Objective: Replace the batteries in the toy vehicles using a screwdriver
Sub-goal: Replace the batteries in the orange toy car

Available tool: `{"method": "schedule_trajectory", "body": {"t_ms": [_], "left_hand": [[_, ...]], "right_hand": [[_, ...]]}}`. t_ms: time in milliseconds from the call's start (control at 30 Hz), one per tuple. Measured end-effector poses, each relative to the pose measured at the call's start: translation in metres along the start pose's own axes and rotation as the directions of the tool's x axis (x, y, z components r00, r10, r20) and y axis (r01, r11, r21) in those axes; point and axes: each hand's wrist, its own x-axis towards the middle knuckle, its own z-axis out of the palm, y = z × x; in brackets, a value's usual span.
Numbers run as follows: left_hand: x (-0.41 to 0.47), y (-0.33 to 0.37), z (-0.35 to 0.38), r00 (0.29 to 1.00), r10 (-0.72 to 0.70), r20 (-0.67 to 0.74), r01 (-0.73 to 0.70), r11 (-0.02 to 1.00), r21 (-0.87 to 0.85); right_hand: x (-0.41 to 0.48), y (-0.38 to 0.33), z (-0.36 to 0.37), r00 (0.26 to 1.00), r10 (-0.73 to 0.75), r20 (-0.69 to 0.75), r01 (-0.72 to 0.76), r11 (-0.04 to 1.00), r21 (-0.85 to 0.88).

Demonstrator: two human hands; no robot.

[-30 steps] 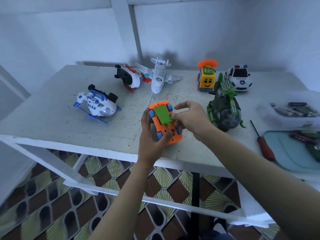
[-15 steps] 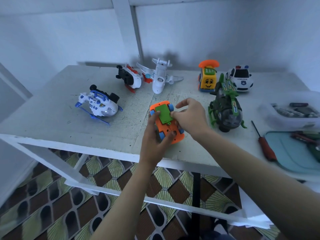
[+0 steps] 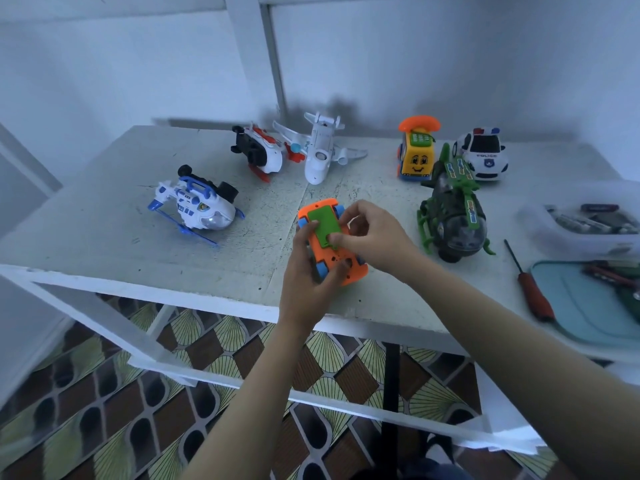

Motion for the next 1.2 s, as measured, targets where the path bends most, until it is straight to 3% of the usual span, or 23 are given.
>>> {"method": "schedule_trajectory", "body": {"t_ms": [300, 400, 533, 733, 1100, 1200], "left_hand": [[0.003, -0.005, 0.001, 1.000, 0.013, 0.013, -0.013, 0.998, 0.057], [0.003, -0.012, 0.003, 1.000, -0.014, -0.006, 0.015, 0.999, 0.032], [0.004, -0.012, 0.004, 0.997, -0.032, -0.075, 0.034, 0.999, 0.021], [0.003, -0.010, 0.002, 0.995, -0.031, -0.098, 0.035, 0.999, 0.039], [0.004, -0.012, 0.003, 0.997, -0.030, -0.077, 0.034, 0.998, 0.048], [0.005, -0.013, 0.002, 0.997, -0.030, -0.076, 0.035, 0.998, 0.055]], "right_hand": [[0.002, 0.014, 0.004, 0.997, 0.082, 0.017, -0.083, 0.990, 0.111], [0.008, 0.020, -0.004, 0.986, 0.151, -0.066, -0.136, 0.974, 0.182], [0.013, 0.039, -0.017, 0.968, 0.085, -0.238, -0.094, 0.995, -0.026], [0.016, 0.056, -0.012, 0.992, -0.036, -0.120, -0.006, 0.941, -0.337], [0.018, 0.052, 0.000, 0.996, -0.064, -0.064, 0.022, 0.856, -0.517], [0.018, 0.050, 0.000, 0.987, -0.082, -0.138, 0.024, 0.924, -0.382]]}}
